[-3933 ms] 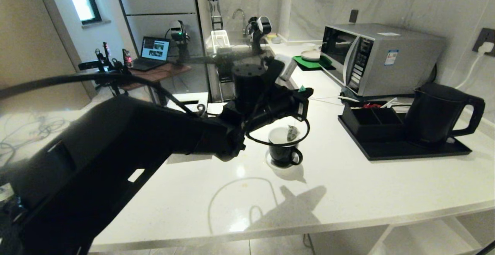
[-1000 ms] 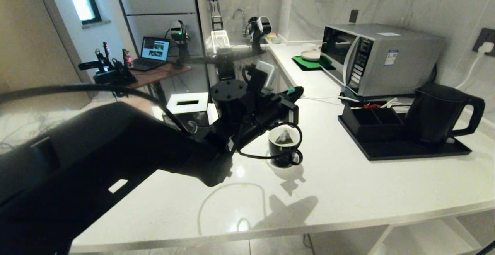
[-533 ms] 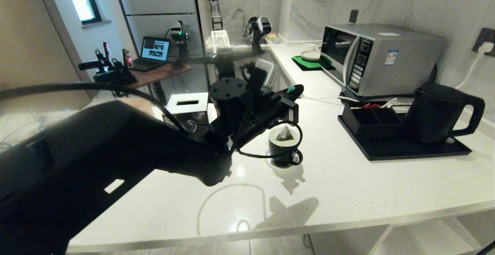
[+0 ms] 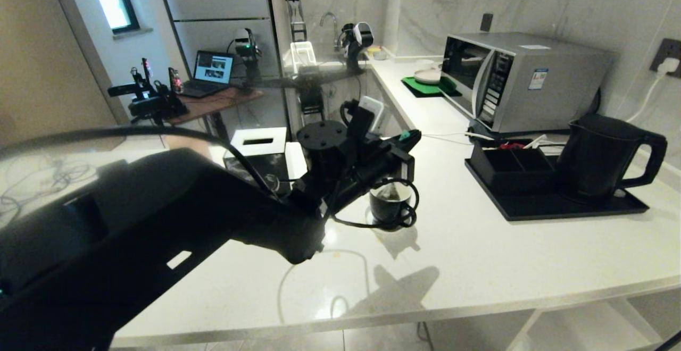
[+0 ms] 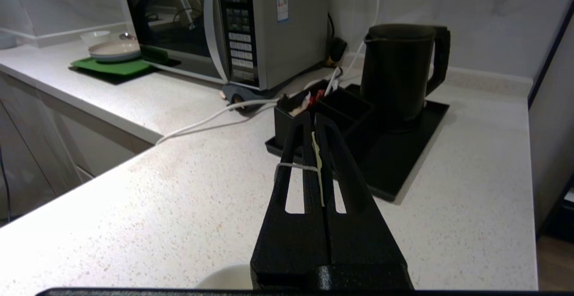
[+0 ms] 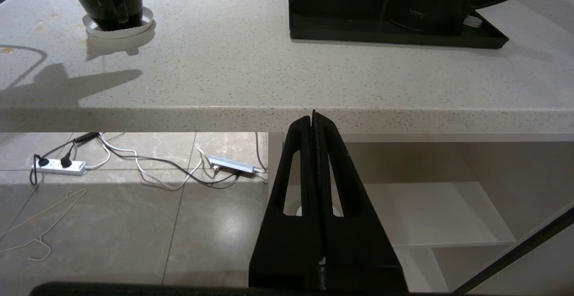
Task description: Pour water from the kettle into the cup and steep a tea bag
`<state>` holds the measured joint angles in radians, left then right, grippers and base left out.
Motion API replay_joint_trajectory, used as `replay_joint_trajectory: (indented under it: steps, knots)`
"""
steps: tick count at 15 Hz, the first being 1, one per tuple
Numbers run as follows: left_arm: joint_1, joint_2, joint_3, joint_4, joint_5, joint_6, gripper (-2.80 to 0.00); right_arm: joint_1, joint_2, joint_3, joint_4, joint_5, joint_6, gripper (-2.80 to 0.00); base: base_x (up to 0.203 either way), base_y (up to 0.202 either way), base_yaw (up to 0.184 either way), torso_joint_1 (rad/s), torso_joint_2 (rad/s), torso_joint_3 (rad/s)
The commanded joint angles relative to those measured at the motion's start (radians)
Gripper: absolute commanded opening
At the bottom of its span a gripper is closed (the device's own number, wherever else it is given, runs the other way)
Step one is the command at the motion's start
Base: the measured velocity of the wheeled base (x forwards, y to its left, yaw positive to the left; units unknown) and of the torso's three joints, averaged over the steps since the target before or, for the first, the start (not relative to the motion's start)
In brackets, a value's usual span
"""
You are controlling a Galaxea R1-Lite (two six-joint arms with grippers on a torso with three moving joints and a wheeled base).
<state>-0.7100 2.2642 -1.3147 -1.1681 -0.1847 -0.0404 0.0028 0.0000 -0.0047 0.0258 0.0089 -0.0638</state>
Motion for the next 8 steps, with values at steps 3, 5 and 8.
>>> replay_joint_trajectory:
  steps: [3,5,8]
  knots:
    - [-0.001,0.041,0.002,-0.008,-0.001,0.000,-2.80,0.000,0.002,0.000,0.000,0.000,-0.001,-2.80,0.000,0.000,0.000,0.000,0.00,0.000]
    - [-0.010,0.068,0.002,-0.035,0.000,0.000,-2.80,0.000,0.002,0.000,0.000,0.000,-0.001,-2.80,0.000,0.000,0.000,0.000,0.00,0.000]
    - [-0.014,0.116,0.002,-0.092,0.001,-0.001,-2.80,0.000,0.002,0.000,0.000,0.000,-0.001,-2.80,0.000,0.000,0.000,0.000,0.00,0.000]
